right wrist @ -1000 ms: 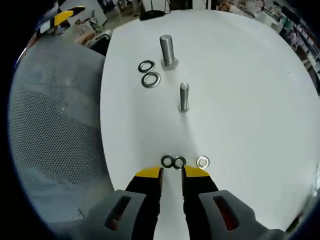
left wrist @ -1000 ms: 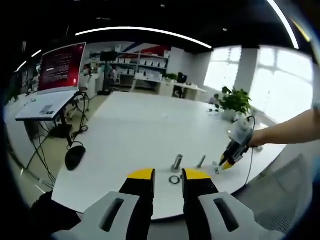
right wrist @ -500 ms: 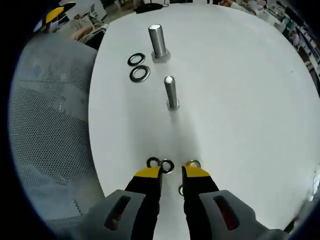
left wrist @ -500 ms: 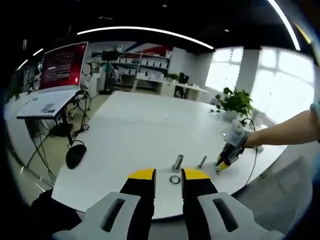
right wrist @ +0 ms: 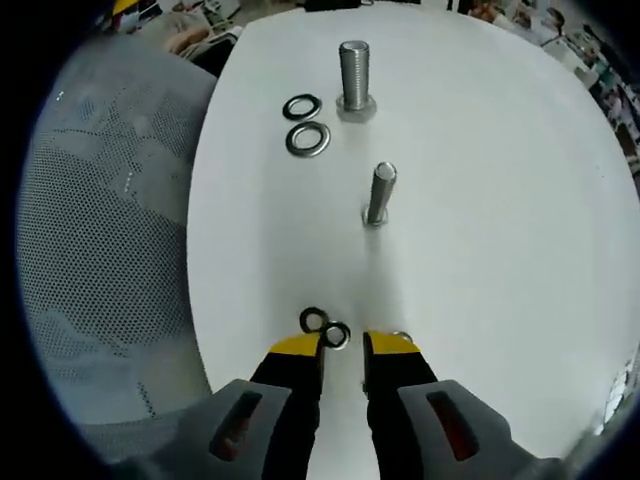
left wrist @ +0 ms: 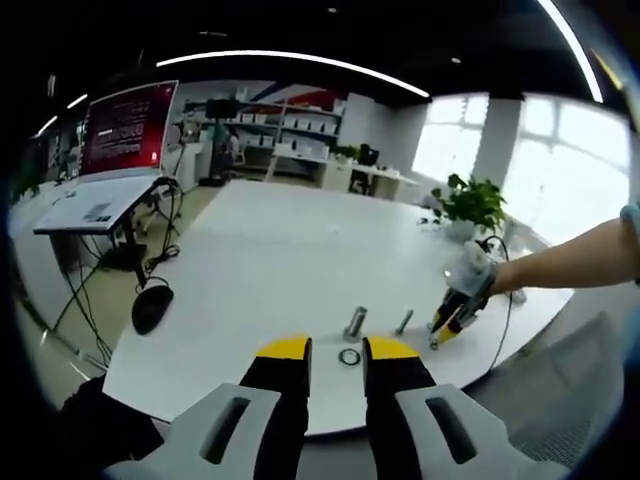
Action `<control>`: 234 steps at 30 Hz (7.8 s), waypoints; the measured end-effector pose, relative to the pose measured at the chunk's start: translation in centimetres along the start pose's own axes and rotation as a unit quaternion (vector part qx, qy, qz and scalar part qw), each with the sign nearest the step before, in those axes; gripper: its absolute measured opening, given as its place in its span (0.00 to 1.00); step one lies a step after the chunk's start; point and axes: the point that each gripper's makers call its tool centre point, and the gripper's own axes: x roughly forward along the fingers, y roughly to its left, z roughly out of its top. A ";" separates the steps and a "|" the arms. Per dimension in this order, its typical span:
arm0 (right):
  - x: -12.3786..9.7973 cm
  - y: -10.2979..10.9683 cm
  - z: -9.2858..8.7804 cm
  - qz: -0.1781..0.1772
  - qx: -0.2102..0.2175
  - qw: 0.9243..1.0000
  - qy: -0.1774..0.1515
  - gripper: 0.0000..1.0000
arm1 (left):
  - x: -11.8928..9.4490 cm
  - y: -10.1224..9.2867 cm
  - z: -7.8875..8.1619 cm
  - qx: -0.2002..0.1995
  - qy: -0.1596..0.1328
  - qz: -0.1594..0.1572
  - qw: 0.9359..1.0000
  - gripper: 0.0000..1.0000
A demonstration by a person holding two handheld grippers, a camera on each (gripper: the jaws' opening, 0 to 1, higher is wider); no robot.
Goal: Place the washer onto the threaded stud by aligning its center hole with the stud, sliding it down to the base, and recovering from edge contact or off-axis alignment until the washer reaches the visible bottom stop.
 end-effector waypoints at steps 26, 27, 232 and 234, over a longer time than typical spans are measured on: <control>0.8 1.7 0.7 -0.012 -0.171 0.985 0.029 0.17 | 0.1 0.1 -0.2 -0.001 0.006 0.003 1.000 0.18; 0.7 1.6 0.7 -0.015 -0.174 0.984 0.032 0.16 | 0.1 0.1 -0.2 -0.002 0.006 0.003 1.000 0.18; 0.1 -1.8 -1.3 -0.072 -0.016 0.996 0.041 0.05 | 0.3 0.4 0.2 -0.014 0.000 -0.001 1.000 0.11; 0.1 -1.8 -1.3 -0.073 -0.012 0.996 0.040 0.05 | 0.3 0.4 0.1 -0.014 0.001 -0.001 1.000 0.11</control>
